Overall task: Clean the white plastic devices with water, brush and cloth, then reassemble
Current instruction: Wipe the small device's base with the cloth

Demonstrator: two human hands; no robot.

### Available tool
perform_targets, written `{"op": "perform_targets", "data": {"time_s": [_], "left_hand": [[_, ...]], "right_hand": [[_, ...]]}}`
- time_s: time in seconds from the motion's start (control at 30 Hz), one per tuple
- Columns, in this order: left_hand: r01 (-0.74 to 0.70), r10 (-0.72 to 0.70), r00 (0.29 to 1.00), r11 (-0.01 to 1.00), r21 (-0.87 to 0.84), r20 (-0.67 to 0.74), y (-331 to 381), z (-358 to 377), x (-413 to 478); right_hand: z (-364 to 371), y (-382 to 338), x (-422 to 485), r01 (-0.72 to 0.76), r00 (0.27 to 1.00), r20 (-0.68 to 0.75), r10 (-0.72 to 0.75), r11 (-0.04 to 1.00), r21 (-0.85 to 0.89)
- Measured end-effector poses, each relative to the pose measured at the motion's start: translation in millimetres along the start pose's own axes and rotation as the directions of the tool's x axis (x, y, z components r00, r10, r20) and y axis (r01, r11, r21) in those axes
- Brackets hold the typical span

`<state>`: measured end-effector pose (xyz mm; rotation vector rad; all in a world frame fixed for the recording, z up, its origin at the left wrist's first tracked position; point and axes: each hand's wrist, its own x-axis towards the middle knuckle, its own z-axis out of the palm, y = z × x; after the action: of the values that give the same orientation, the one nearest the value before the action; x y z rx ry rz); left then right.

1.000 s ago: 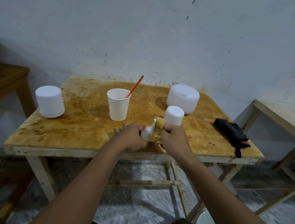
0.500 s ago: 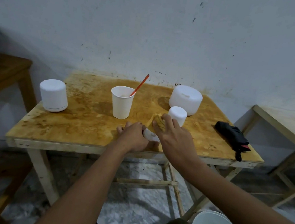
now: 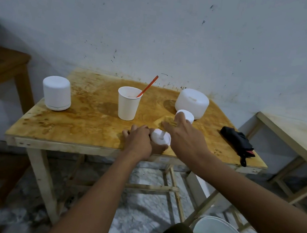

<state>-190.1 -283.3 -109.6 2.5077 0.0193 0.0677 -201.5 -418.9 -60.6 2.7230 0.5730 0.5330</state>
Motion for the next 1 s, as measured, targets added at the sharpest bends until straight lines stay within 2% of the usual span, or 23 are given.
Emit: {"op": "perform_targets", "data": {"time_s": [0.1,0.2,0.27,0.43,0.57,0.7,0.8,0.9,0.97,1.0], "left_hand": [[-0.026,0.027,1.0,0.999,0.037,-0.012,-1.4,2.8,2.7],[-0.017,0.017,0.999,1.0,-0.011,-0.036,-4.4,6.9,5.8],[-0.031,0.032,0.996,0.999,0.011,-0.079,-5.1,9.0,6.7],[-0.033,0.034,0.995,0.999,0.012,-0.098,-5.1,10.2,7.0],[-0.017,0.016,0.995,1.0,-0.013,-0.094,-4.9,10.0,7.2],[-0.007,0.004,0.996,0.999,-0.035,-0.085,-6.0,10.0,7.3],[-0.034,0.029,0.996,0.998,-0.059,-0.087,-6.7,9.0,5.1],[-0.047,0.043,0.997,0.997,-0.065,-0.071,-9.2,9.0,7.0],[-0.053,0.052,0.998,0.997,-0.056,-0.025,-12.2,8.9,10.8],[-0.061,0.062,0.998,0.997,-0.054,0.008,-13.2,8.1,12.0]], "right_hand": [[0.7,10.8,0.6,-0.081,0.992,-0.09,0.085,0.995,0.05],[13.0,5.8,-9.1,0.023,0.992,-0.127,-0.026,0.999,-0.027],[22.3,-0.8,-15.0,0.077,0.988,-0.122,-0.09,0.991,-0.113],[35.3,-16.9,-15.1,0.107,0.989,-0.062,-0.133,0.945,-0.31],[34.3,-15.4,-13.8,0.133,0.987,-0.039,-0.153,0.941,-0.311],[32.9,-7.7,-14.8,0.077,0.995,-0.045,-0.086,0.982,-0.172],[32.9,-4.2,-17.0,0.123,0.99,0.064,-0.122,0.992,-0.013],[29.2,8.2,-14.4,0.106,0.985,0.126,-0.115,0.991,0.081],[35.0,17.1,-12.8,-0.011,0.998,0.059,-0.004,0.968,0.25],[39.7,21.6,-11.5,-0.114,0.993,0.038,0.108,0.899,0.424]]}}
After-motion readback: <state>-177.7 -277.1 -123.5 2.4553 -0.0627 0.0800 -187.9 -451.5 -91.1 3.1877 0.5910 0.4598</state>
